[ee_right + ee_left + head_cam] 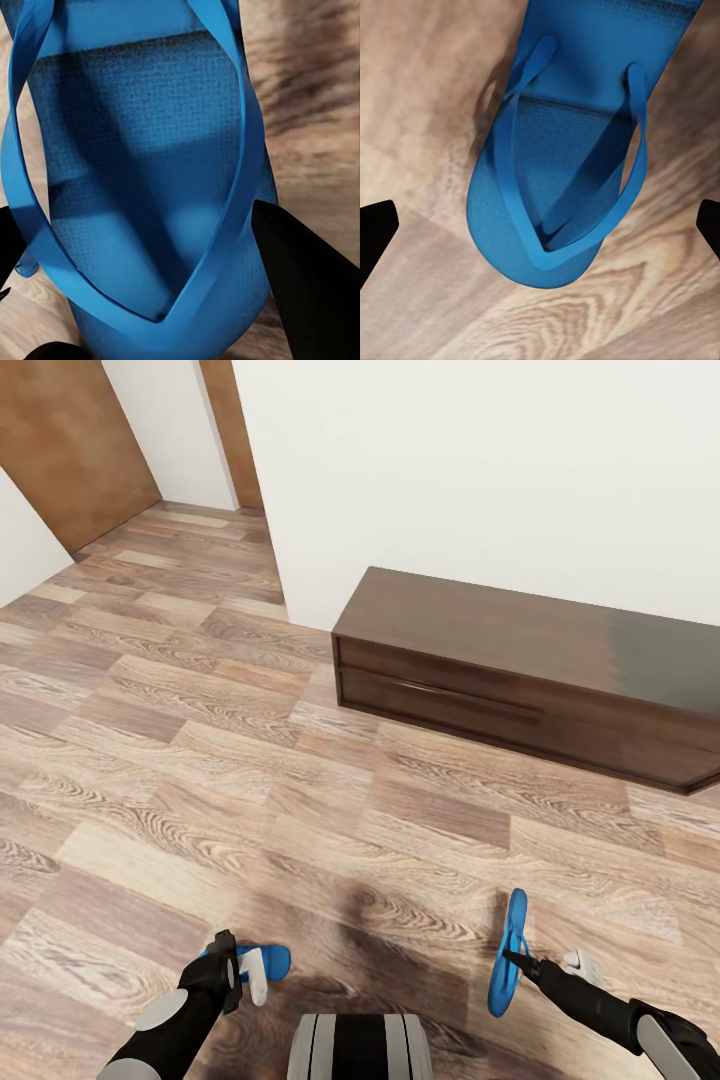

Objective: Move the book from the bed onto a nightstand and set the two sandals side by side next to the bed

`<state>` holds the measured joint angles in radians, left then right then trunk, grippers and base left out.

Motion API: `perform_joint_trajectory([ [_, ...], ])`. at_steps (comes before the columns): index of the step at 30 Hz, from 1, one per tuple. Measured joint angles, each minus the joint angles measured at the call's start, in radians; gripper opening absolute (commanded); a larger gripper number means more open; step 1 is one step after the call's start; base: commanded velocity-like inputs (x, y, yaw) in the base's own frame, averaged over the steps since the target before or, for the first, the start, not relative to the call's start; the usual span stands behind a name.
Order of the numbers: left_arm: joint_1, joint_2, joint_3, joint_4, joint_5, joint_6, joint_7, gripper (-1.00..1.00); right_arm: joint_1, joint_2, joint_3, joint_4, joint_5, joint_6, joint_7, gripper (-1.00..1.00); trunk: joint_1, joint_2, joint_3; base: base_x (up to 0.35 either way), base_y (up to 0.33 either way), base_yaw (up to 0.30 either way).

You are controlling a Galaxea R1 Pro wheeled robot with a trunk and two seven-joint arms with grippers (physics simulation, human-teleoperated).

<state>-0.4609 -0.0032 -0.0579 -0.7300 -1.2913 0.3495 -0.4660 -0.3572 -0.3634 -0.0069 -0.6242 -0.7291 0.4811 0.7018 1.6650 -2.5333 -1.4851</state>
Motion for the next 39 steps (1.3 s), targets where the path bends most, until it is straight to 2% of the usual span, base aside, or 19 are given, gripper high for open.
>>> perform_joint_trajectory([
  [7,0.0,0.0,0.0,0.0,-0.001,0.0,0.0,1.0,0.0,0.0,0.0,0.0,0.0,0.0,0.0,-1.0,0.0,0.0,0.0,0.0,0.0,0.0],
  [10,0.0,0.0,0.001,0.0,0.0,0.0,0.0,1.0,0.0,0.0,0.0,0.0,0.001,0.0,0.0,-1.0,0.001,-0.001,-0.011,0.0,0.0,0.0],
  [19,0.0,0.0,0.001,0.0,0.0,0.0,-0.001,1.0,0.0,0.0,0.0,0.0,0.0,0.0,0.0,-1.0,0.001,-0.001,-0.012,0.0,0.0,0.0],
  [23,0.0,0.0,0.001,0.0,-0.001,0.0,-0.001,1.0,0.0,0.0,0.0,0.0,0.001,-0.001,0.0,-1.0,0.003,-0.002,-0.027,0.0,0.0,0.0],
  [39,-0.001,0.0,0.0,0.0,-0.009,0.013,0.0,1.0,0.0,0.0,0.0,0.0,0.0,0.0,0.0,-1.0,0.003,-0.002,-0.027,0.064,0.0,0.0],
])
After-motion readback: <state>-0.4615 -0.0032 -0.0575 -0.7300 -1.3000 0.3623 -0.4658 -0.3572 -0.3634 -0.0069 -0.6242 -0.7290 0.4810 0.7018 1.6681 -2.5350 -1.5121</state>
